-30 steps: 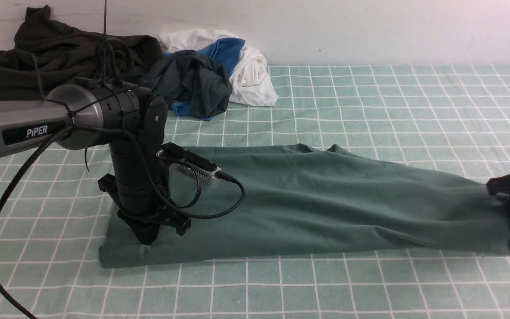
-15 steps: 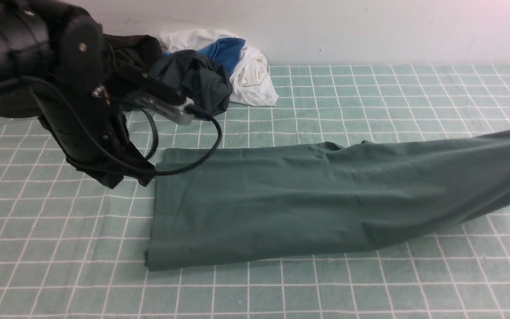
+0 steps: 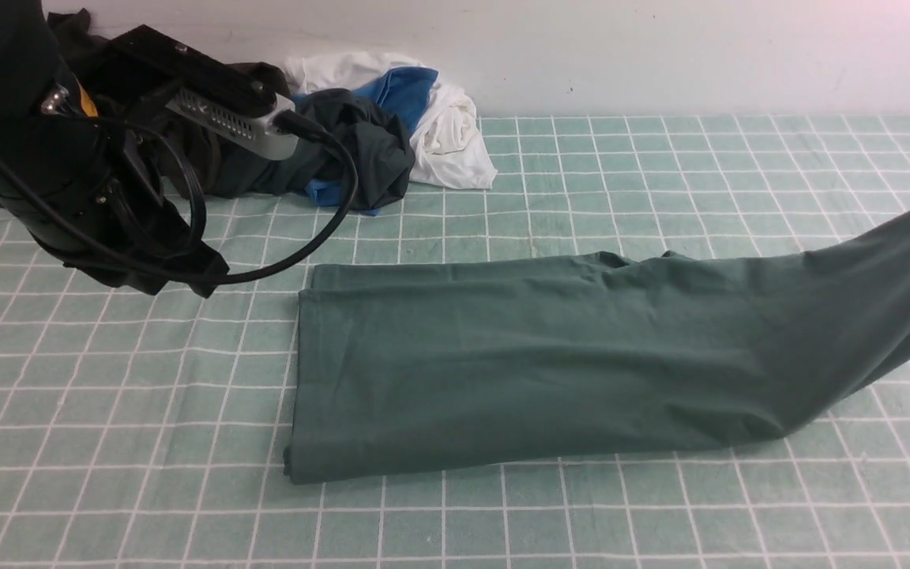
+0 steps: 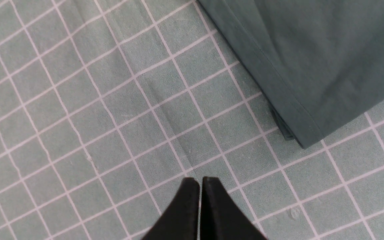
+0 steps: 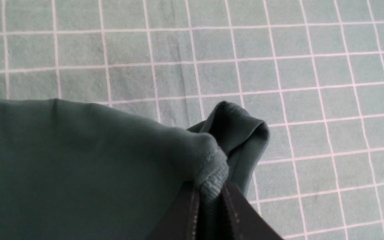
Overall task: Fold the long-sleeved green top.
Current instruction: Use the right arm to drag the right edge of the fabric to the left and folds it over the left edge
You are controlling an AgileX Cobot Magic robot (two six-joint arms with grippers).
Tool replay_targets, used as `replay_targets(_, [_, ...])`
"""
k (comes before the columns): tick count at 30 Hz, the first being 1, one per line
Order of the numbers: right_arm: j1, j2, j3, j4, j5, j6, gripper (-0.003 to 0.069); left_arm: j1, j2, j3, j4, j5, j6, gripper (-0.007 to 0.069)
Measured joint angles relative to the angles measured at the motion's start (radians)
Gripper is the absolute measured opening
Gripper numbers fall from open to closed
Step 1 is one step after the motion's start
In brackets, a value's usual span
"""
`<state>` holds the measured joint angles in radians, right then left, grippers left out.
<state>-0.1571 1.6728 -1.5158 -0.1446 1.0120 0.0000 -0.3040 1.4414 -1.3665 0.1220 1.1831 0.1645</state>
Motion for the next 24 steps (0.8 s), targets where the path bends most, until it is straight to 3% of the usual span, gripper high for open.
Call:
replay_targets(3, [0.045, 0.0, -0.032, 0.016, 0.023, -0.022, 0.0043, 0.0, 0.0, 0.0, 0.0, 0.0, 0.0, -0.0003])
replay_targets(8, [0.207, -0.002, -0.119, 0.055, 0.07, -0.045, 0.0043, 0.0, -0.004, 0.0, 0.001, 0.005, 0.0, -0.0003])
replay_targets(10, [0.371, 0.002, -0.176, 0.088, 0.068, -0.048, 0.0043, 0.0, -0.022, 0.0, 0.002, 0.025, 0.0, -0.0003])
replay_targets(11, [0.383, 0.003, -0.179, 0.091, 0.068, -0.048, 0.0043, 0.0, -0.025, 0.0, 0.002, 0.026, 0.0, -0.0003])
replay_targets(12, [0.479, 0.021, -0.21, 0.107, 0.046, -0.048, 0.0043, 0.0, -0.046, 0.0, 0.003, 0.027, -0.001, -0.0003])
replay_targets(16, [0.678, 0.114, -0.264, 0.151, -0.038, -0.048, 0.0043, 0.0, -0.124, 0.0, 0.007, 0.047, -0.023, -0.0003])
replay_targets(24, [0.878, 0.401, -0.316, 0.257, -0.289, -0.041, 0.0052, 0.0, -0.32, 0.0, 0.005, 0.069, -0.033, -0.0003])
